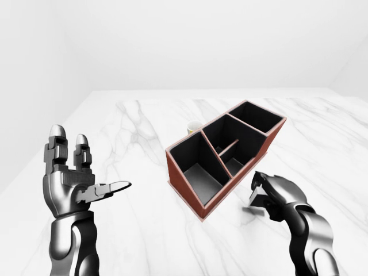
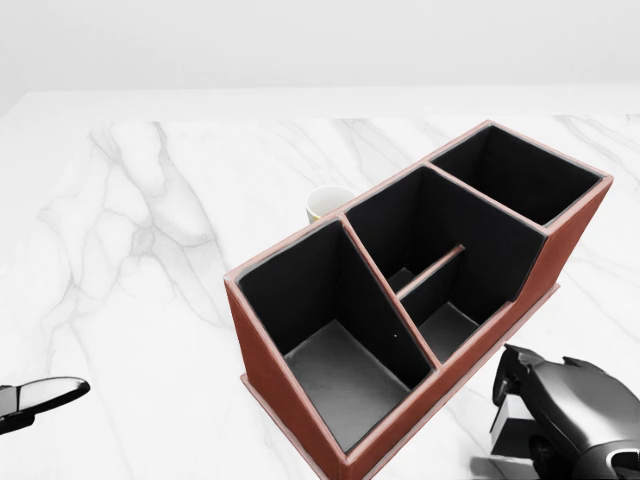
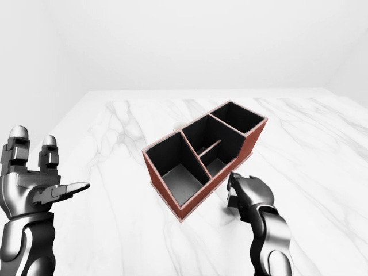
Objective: Pick up the book and place it in the left compartment of the caddy.
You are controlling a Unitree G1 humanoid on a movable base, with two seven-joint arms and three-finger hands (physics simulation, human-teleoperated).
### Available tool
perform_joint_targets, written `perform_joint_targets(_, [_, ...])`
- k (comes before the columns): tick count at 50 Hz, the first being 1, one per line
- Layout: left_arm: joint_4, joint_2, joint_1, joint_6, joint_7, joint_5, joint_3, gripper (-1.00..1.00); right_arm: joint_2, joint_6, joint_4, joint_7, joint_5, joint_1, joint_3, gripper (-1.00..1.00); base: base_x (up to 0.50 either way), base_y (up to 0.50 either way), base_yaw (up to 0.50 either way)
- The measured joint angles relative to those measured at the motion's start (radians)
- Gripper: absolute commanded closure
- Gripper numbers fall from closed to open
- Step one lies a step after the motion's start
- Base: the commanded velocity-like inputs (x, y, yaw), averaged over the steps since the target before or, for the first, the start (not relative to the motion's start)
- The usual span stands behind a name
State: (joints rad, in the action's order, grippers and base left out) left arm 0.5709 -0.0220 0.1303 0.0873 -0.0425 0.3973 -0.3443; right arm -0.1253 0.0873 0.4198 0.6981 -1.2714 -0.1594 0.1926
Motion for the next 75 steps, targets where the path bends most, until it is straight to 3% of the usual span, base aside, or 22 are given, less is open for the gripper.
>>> perform_joint_targets(11, [-0.005,-0.001,-0.003,0.000,0.002,-0.001,0.004,-1.00,0.025,0.000,0.135,0.000,-0.123,0.049,0.002,1.00,0.00,0.00,0.00])
perform_joint_targets(19, [-0.004,-0.001,-0.003,0.000,0.003,-0.002,0.005,-1.00,-0.043,0.000,0.214,0.000,-0.157,0.068,-0.071,1.00,0.00,0.00,0.00])
perform_joint_targets(26, [-0.002,-0.001,-0.003,0.000,0.004,-0.001,0.006,-1.00,-0.192,0.000,0.280,0.000,-0.141,0.089,-0.188,1.00,0.00,0.00,0.00])
perform_joint_targets(38, [0.001,0.000,-0.001,0.000,0.004,-0.003,0.007,-1.00,-0.534,0.000,0.419,0.000,-0.058,0.156,-0.403,1.00,0.00,0.00,0.00])
perform_joint_targets(47, [0.003,0.001,0.000,0.000,0.004,-0.003,0.007,-1.00,-0.741,0.000,0.505,0.000,0.029,0.211,-0.477,1.00,0.00,0.00,0.00])
perform_joint_targets(59, [0.009,0.002,0.003,0.000,0.004,-0.003,0.008,-1.00,-0.879,0.000,0.579,0.000,0.149,0.230,-0.413,1.00,0.00,0.00,0.00])
perform_joint_targets(75, [0.006,0.004,0.004,0.000,0.002,-0.008,0.011,-1.00,-0.936,0.000,0.614,0.000,0.359,0.281,-0.197,1.00,0.00,0.00,0.00])
